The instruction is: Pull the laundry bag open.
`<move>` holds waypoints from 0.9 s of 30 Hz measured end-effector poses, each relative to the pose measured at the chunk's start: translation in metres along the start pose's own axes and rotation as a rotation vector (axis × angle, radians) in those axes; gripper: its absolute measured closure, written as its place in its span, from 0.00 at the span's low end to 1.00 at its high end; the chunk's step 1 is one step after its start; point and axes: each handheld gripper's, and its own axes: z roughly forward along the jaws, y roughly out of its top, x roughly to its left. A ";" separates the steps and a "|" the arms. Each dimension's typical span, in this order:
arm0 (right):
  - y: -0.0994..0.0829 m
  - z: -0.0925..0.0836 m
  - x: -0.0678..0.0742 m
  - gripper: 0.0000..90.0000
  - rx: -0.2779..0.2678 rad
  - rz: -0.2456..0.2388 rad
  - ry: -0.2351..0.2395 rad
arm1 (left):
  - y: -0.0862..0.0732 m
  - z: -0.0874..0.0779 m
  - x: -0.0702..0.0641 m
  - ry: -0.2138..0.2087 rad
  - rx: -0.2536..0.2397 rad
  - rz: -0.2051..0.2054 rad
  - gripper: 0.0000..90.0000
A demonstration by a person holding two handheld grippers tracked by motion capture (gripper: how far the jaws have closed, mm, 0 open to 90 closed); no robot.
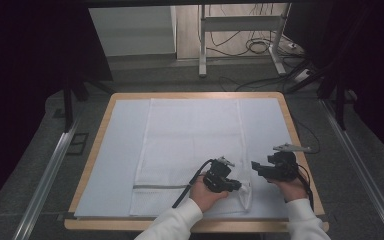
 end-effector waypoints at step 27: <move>0.002 -0.003 -0.002 0.30 0.001 0.038 0.016 | 0.004 -0.046 0.014 -0.016 -0.077 -0.018 0.96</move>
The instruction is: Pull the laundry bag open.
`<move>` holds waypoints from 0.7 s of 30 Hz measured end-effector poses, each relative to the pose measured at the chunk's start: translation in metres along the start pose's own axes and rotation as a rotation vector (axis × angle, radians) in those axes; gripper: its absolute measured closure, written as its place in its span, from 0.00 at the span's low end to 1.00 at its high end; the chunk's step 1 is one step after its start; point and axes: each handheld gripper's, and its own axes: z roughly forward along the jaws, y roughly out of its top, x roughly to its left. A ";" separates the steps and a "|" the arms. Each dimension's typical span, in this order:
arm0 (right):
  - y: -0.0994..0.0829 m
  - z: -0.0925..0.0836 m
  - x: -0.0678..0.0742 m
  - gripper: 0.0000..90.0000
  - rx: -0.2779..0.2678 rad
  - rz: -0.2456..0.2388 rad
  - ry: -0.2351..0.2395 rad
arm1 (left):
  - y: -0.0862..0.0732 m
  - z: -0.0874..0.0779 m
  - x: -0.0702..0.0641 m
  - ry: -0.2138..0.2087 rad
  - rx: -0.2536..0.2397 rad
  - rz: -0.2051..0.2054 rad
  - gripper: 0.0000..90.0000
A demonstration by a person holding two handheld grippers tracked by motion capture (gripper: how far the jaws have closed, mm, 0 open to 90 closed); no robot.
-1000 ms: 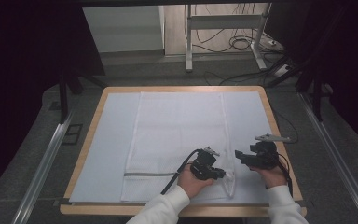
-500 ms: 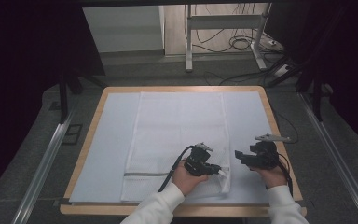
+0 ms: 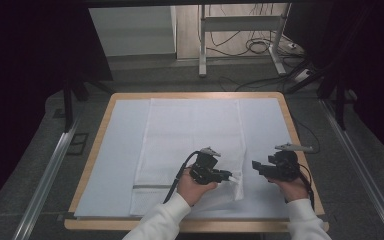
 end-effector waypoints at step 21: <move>0.005 0.014 0.022 0.29 0.087 0.091 0.161 | -0.005 0.008 -0.006 0.005 0.013 0.013 0.96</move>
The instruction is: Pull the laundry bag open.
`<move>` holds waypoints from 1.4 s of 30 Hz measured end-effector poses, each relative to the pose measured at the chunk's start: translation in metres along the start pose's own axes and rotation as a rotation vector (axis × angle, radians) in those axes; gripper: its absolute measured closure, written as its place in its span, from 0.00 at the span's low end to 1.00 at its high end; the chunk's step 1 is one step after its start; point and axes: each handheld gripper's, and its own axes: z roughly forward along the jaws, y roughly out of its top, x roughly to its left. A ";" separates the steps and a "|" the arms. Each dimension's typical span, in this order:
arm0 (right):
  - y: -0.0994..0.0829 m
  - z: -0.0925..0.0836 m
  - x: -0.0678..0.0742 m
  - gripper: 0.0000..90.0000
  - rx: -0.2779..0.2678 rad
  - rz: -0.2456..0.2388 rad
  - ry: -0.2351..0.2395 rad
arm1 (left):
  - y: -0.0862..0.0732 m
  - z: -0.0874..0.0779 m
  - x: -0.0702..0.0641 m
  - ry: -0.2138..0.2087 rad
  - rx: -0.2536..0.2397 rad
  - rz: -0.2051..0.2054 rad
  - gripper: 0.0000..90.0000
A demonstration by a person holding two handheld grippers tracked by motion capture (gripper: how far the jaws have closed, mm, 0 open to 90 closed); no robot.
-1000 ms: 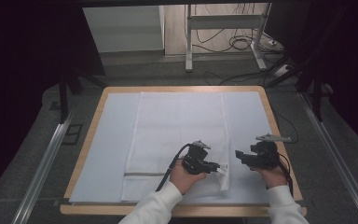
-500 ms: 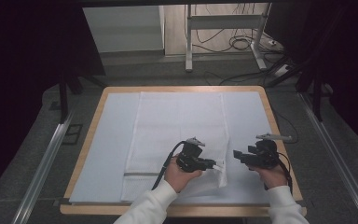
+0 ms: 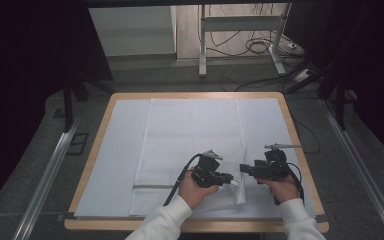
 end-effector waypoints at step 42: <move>-0.001 0.044 0.011 0.95 0.155 0.047 0.138 | -0.003 0.007 0.002 -0.005 0.021 -0.003 0.96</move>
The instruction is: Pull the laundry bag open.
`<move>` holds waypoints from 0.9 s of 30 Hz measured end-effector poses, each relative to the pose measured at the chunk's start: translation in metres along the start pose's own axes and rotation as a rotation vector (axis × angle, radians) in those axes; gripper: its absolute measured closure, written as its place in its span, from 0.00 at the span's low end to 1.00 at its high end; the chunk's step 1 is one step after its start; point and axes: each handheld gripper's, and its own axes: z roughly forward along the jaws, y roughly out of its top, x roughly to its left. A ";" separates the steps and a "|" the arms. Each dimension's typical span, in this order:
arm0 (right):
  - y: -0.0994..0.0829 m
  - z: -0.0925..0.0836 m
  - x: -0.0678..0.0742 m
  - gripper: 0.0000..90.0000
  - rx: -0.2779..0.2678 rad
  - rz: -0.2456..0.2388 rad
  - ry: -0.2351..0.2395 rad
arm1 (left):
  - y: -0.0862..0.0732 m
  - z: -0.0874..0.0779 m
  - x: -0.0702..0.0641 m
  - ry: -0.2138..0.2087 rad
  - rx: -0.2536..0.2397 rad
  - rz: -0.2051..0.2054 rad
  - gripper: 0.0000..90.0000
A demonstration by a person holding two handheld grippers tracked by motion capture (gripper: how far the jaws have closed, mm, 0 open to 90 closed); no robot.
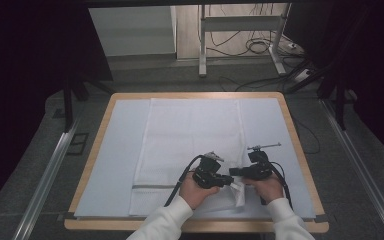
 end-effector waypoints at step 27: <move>-0.002 -0.006 -0.004 0.98 -0.012 -0.022 0.039 | -0.006 0.004 0.009 -0.012 0.016 -0.039 0.96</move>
